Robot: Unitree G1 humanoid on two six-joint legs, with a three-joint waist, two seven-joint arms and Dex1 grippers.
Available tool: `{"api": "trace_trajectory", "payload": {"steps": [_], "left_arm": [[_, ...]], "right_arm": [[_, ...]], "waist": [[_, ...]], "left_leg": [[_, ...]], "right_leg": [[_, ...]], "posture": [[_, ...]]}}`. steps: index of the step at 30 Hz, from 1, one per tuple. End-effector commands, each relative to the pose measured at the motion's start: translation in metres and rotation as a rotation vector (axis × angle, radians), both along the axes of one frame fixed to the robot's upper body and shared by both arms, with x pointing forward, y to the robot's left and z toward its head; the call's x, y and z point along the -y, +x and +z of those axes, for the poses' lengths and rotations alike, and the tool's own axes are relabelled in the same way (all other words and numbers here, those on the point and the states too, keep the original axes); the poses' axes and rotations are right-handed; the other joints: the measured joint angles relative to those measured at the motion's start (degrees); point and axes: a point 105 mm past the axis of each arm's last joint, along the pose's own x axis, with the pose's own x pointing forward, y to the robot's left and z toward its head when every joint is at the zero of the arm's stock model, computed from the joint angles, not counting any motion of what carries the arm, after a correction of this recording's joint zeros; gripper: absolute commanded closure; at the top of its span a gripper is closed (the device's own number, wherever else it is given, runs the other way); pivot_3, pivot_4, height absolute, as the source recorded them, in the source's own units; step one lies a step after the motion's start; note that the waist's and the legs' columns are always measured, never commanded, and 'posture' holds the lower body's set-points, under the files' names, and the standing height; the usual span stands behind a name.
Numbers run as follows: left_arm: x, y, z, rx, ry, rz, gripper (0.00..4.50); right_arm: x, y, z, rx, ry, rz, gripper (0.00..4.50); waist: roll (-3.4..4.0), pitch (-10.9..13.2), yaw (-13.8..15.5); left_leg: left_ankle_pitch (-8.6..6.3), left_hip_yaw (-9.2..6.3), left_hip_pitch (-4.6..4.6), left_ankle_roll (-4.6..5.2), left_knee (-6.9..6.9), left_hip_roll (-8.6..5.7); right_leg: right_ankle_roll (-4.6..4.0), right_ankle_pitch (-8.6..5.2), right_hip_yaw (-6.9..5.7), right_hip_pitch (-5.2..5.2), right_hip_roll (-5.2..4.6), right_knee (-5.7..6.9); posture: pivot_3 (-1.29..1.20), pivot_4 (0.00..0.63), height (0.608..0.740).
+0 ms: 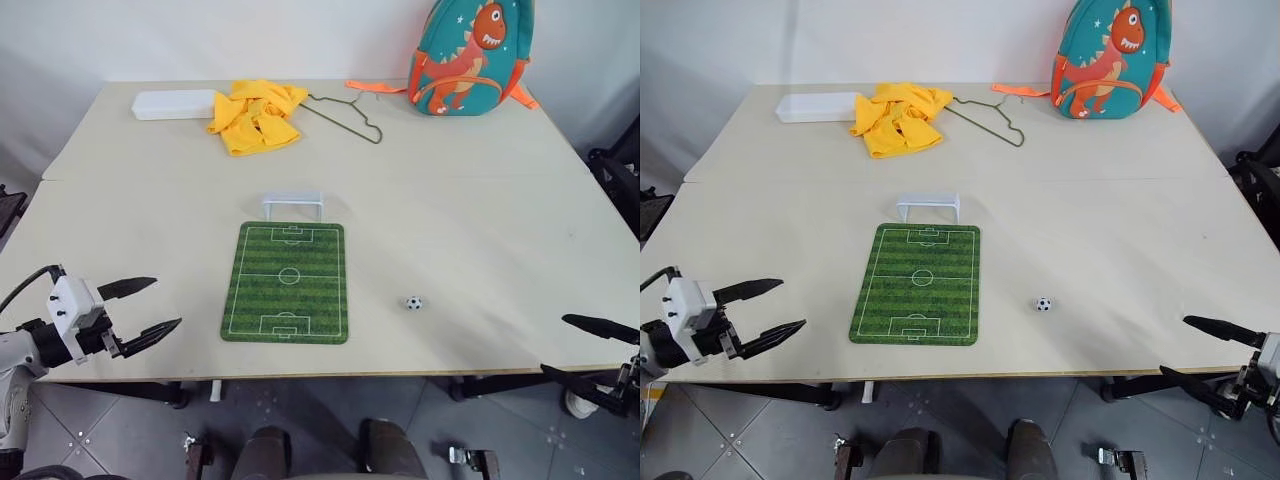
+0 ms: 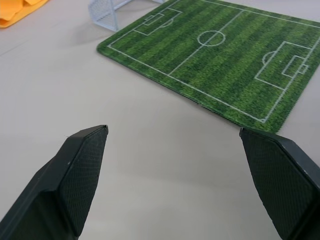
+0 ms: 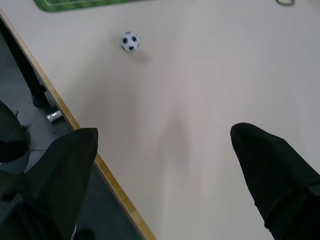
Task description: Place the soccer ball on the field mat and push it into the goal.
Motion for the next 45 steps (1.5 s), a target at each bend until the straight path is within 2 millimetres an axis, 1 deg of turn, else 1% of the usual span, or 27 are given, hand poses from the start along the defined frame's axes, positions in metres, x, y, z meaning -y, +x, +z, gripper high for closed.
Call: {"api": "trace_trajectory", "payload": {"steps": [1, 2, 4, 6, 10, 12, 14, 15, 16, 18, 20, 22, 23, 26, 28, 33, 37, 39, 41, 42, 43, 45], "left_arm": [[-0.006, 0.001, 0.003, 0.008, 0.032, 0.021, 0.03], [-0.004, 0.002, 0.003, -0.001, -0.001, 0.018, 0.03], [0.009, -0.001, 0.012, 0.001, -0.074, -0.072, 0.03], [0.023, -0.006, 0.023, 0.004, -0.136, -0.175, 0.03], [0.051, -0.014, 0.028, 0.0, -0.126, -0.315, 0.03], [0.062, -0.016, 0.029, -0.018, -0.135, -0.36, 0.03], [0.066, -0.016, 0.03, -0.015, -0.145, -0.36, 0.03], [0.067, -0.017, 0.031, -0.01, -0.154, -0.362, 0.03], [0.067, -0.017, 0.032, -0.004, -0.159, -0.363, 0.03], [0.068, -0.019, 0.035, 0.026, -0.155, -0.375, 0.03], [0.069, -0.02, 0.037, 0.044, -0.163, -0.383, 0.03], [0.069, -0.023, 0.038, 0.043, -0.184, -0.378, 0.03], [0.069, -0.024, 0.038, 0.042, -0.189, -0.377, 0.03], [0.071, -0.028, 0.032, 0.035, -0.184, -0.378, 0.03], [0.072, -0.03, 0.023, 0.017, -0.171, -0.376, 0.03], [0.076, -0.033, 0.014, 0.004, -0.176, -0.369, 0.03], [0.077, -0.035, 0.015, 0.02, -0.181, -0.361, 0.03], [0.077, -0.036, 0.016, 0.024, -0.184, -0.361, 0.03], [0.077, -0.037, 0.018, 0.045, -0.185, -0.366, 0.03], [0.078, -0.037, 0.019, 0.059, -0.186, -0.371, 0.0], [0.077, -0.037, 0.019, 0.057, -0.183, -0.371, 0.0], [0.076, -0.038, 0.019, 0.045, -0.182, -0.367, 0.0]], "right_arm": [[-0.009, 0.004, 0.005, 0.028, 0.009, 0.026, 0.0], [-0.01, 0.004, 0.006, 0.028, 0.012, 0.027, 0.0], [-0.006, 0.005, 0.012, 0.042, 0.022, 0.004, 0.0], [0.002, 0.005, 0.016, 0.047, 0.022, -0.029, 0.0], [0.022, -0.004, 0.012, 0.016, -0.035, -0.068, 0.0], [0.025, -0.002, 0.011, 0.012, -0.05, -0.059, 0.0], [0.016, 0.007, 0.016, 0.039, -0.034, -0.023, 0.0], [0.004, 0.015, 0.022, 0.056, -0.018, 0.024, 0.0], [-0.004, 0.021, 0.026, 0.067, -0.008, 0.057, 0.0], [-0.027, 0.032, 0.034, 0.062, 0.016, 0.145, 0.0], [-0.041, 0.036, 0.036, 0.034, 0.017, 0.203, 0.0], [-0.064, 0.045, 0.032, -0.023, -0.004, 0.276, 0.0], [-0.07, 0.048, 0.031, -0.041, -0.014, 0.293, 0.0], [-0.083, 0.058, 0.025, -0.089, -0.027, 0.308, 0.0], [-0.098, 0.068, 0.016, -0.134, -0.047, 0.338, 0.0], [-0.124, 0.095, 0.002, -0.136, -0.068, 0.333, 0.0], [-0.131, 0.109, -0.004, -0.128, -0.07, 0.311, 0.0], [-0.133, 0.112, -0.008, -0.136, -0.07, 0.313, 0.0], [-0.139, 0.112, -0.013, -0.15, -0.055, 0.337, 0.0], [-0.141, 0.112, -0.014, -0.155, -0.048, 0.344, 0.4], [-0.143, 0.112, -0.016, -0.156, -0.044, 0.349, 0.61], [-0.146, 0.113, -0.019, -0.158, -0.043, 0.355, 1.26]], "waist": [[0.0, 0.0, 0.02], [0.0, 0.0, 0.05], [0.0, 0.0, 0.08], [-0.01, 0.0, 0.35], [0.01, 0.0, 0.33], [0.0, 0.0, 0.14], [0.02, 0.0, -0.27], [0.02, 0.0, -0.64], [0.02, 0.0, -1.07], [0.02, 0.01, -1.59], [0.02, 0.01, -1.48], [0.02, 0.01, -1.31], [0.02, 0.01, -1.29], [0.01, 0.01, -1.19], [0.01, 0.01, -1.09], [0.01, 0.01, -1.24], [0.01, 0.01, -1.17], [0.01, 0.01, -1.18], [0.01, 0.01, -1.26], [0.01, 0.01, -1.28], [0.01, 0.01, -1.3], [0.01, 0.01, -1.31]], "left_leg": [[0.0, 0.0, 0.0, 0.0, 0.0, 0.0], [0.0, 0.0, 0.01, 0.0, 0.0, 0.0], [0.0, 0.0, 0.0, 0.0, 0.0, 0.0], [-0.01, -0.03, -0.02, 0.0, 0.01, 0.0], [-0.01, -0.02, -0.04, 0.01, 0.03, -0.02], [-0.01, 0.0, -0.02, 0.01, 0.02, -0.01], [-0.01, 0.0, 0.0, 0.01, 0.01, 0.0], [-0.01, 0.1, 0.05, 0.01, 0.0, 0.04], [-0.01, 0.18, 0.13, 0.01, -0.01, 0.06], [-0.01, 0.35, 0.29, 0.0, -0.01, 0.1], [-0.03, 0.51, 0.41, -0.03, -0.03, 0.18], [-0.05, 0.51, 0.47, -0.06, -0.02, 0.19], [-0.06, 0.51, 0.47, -0.08, -0.02, 0.2], [-0.1, 0.51, 0.46, -0.08, -0.02, 0.21], [-0.14, 0.51, 0.43, -0.04, 0.0, 0.2], [-0.18, 0.54, 0.43, -0.05, 0.0, 0.21], [-0.18, 0.57, 0.42, -0.05, 0.0, 0.21], [-0.22, 0.58, 0.4, -0.03, 0.0, 0.21], [-0.25, 0.59, 0.4, 0.0, 0.0, 0.21], [-0.27, 0.6, 0.4, 0.0, 0.0, 0.22], [-0.28, 0.62, 0.4, 0.0, -0.01, 0.23], [-0.3, 0.64, 0.4, 0.01, -0.01, 0.25]], "right_leg": [[0.0, 0.0, 0.0, 0.0, 0.0, 0.0], [0.0, 0.0, 0.0, 0.0, 0.0, 0.01], [0.0, 0.0, 0.01, 0.0, -0.01, 0.02], [0.0, 0.0, -0.01, 0.0, -0.01, 0.04], [0.0, 0.0, 0.0, 0.01, -0.04, 0.0], [0.0, 0.0, 0.03, 0.01, -0.02, -0.01], [0.0, 0.0, 0.03, 0.01, 0.01, 0.01], [0.0, 0.0, 0.07, 0.0, 0.02, 0.02], [0.0, 0.0, 0.1, 0.0, 0.02, 0.05], [0.0, 0.0, 0.17, 0.04, 0.01, 0.12], [-0.01, 0.0, 0.18, 0.05, 0.01, 0.17], [-0.02, 0.01, 0.18, 0.05, 0.02, 0.24], [-0.02, 0.01, 0.18, 0.04, 0.02, 0.25], [-0.02, 0.01, 0.17, 0.03, 0.02, 0.23], [-0.02, 0.01, 0.17, 0.02, 0.0, 0.2], [-0.03, 0.01, 0.15, -0.01, 0.02, 0.18], [-0.04, 0.01, 0.15, -0.04, 0.02, 0.19], [-0.03, 0.01, 0.14, -0.05, 0.01, 0.19], [-0.03, 0.01, 0.12, -0.05, 0.01, 0.18], [-0.03, 0.01, 0.11, -0.05, 0.01, 0.18], [-0.03, 0.01, 0.11, -0.05, 0.01, 0.19], [-0.03, 0.01, 0.09, -0.05, 0.02, 0.19]], "posture": [[0.0, 0.15, 0.74], [0.0, 0.15, 0.74], [0.0, 0.15, 0.74], [0.0, 0.15, 0.74], [0.0, 0.15, 0.74], [0.0, 0.15, 0.74], [0.0, 0.15, 0.74], [0.0, 0.15, 0.74], [0.0, 0.15, 0.74], [0.0, 0.15, 0.74], [0.0, 0.15, 0.74], [0.0, 0.15, 0.74], [0.0, 0.15, 0.74], [0.0, 0.15, 0.74], [0.0, 0.15, 0.74], [0.0, 0.15, 0.74], [0.0, 0.15, 0.74], [0.0, 0.15, 0.74], [0.0, 0.15, 0.74], [0.0, 0.15, 0.74], [0.0, 0.15, 0.74], [0.0, 0.15, 0.74]]}}
